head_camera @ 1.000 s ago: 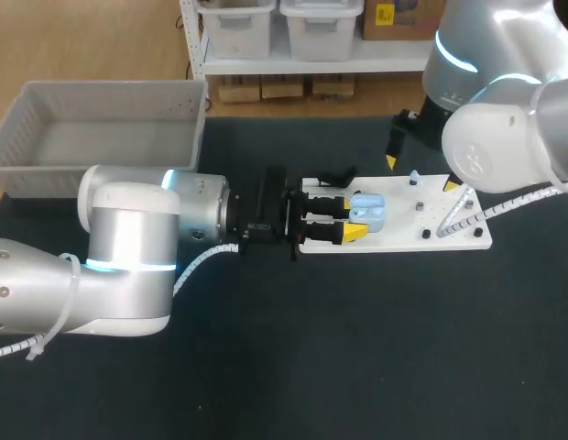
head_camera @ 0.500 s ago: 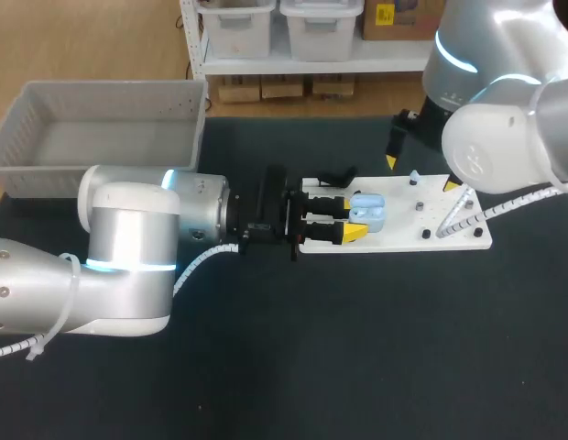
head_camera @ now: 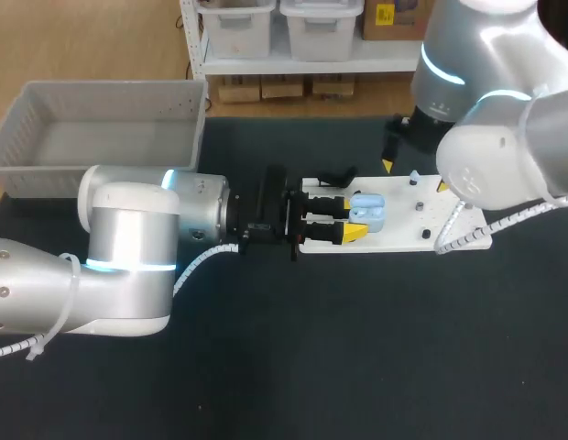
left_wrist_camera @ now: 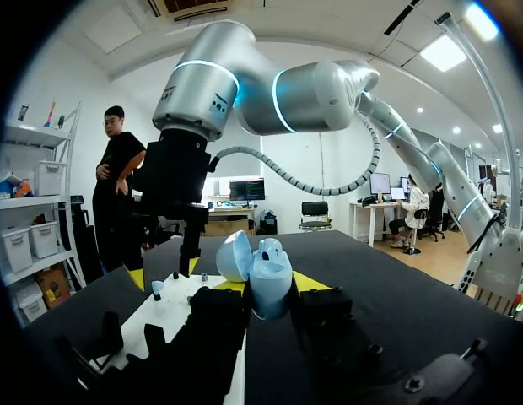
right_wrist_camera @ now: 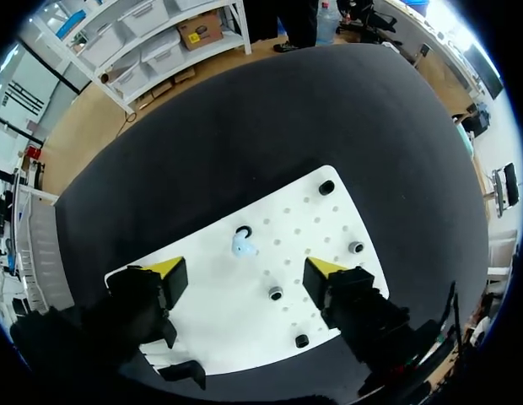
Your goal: Pick up each earbud case from the left stands, insert the matching earbuds, close the lid, and place the case in the box.
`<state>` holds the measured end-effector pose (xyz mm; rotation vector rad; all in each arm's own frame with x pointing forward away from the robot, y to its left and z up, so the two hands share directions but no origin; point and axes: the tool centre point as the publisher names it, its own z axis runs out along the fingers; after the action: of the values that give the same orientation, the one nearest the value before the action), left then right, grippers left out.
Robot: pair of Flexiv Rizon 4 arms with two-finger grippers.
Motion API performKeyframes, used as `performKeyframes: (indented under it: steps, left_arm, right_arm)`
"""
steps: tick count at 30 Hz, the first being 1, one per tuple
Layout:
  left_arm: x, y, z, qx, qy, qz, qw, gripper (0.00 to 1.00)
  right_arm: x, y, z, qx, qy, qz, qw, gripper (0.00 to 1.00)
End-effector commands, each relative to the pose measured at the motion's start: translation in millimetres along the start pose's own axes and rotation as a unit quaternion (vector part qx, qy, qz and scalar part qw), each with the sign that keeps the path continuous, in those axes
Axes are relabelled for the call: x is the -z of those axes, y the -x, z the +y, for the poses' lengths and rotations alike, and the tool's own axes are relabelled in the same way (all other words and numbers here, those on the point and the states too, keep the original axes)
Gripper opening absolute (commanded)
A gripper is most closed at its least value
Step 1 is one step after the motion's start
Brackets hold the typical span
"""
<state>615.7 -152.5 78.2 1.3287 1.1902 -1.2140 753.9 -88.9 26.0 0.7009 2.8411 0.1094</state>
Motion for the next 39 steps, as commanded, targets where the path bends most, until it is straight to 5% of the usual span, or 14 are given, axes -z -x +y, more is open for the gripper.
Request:
performKeyframes:
  steps: [1,4,39]
  left_arm:
    - [0,-0.9,-1.6,-0.002,0.003,-0.002,1.0,0.0]
    - [0,-0.9,-1.6,-0.002,0.003,-0.002,1.0,0.0]
    - [0,-0.9,-1.6,-0.002,0.003,-0.002,1.0,0.0]
  right_arm:
    - [-4,3,1,-0.002,0.001,-0.006,1.0,0.65]
    - [-4,6,2,-0.002,0.002,-0.01,1.0,0.49]
    - [-19,15,3,-0.008,-0.007,-0.008,1.0,0.32]
